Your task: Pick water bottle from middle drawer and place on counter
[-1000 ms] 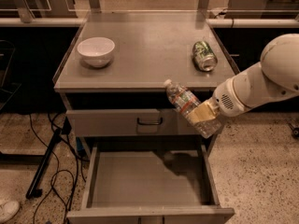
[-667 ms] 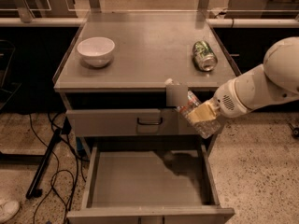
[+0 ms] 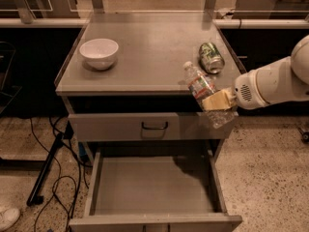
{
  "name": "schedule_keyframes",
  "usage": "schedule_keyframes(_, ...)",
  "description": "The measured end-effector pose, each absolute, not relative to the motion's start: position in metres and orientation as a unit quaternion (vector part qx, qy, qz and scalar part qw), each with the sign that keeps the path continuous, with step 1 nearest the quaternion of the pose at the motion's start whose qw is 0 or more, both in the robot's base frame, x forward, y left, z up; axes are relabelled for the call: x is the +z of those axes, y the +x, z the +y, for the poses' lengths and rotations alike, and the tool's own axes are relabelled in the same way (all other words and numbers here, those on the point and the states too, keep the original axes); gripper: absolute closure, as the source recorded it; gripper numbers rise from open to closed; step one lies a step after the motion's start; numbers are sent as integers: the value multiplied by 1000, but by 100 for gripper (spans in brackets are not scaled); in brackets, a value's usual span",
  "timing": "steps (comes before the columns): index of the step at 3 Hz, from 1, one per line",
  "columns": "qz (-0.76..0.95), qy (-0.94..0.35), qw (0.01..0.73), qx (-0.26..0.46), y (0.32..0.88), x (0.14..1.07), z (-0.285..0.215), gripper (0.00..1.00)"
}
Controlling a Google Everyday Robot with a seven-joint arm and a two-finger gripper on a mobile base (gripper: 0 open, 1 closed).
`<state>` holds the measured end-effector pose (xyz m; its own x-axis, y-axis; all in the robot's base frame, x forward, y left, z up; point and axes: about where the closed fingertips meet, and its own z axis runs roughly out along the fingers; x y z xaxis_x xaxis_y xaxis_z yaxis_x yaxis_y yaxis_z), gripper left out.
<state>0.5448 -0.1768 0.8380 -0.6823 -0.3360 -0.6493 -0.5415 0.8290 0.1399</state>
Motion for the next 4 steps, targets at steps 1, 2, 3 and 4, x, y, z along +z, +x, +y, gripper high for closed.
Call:
schedule_keyframes(1, 902, -242, 317, 162, 545, 839, -177, 100)
schedule_keyframes(2, 899, -233, 330, 171, 553, 848, -172, 100)
schedule_keyframes(3, 892, -216, 352, 181, 574, 870, -170, 100)
schedule_keyframes(4, 876, -195, 394, 199, 602, 908, -171, 100)
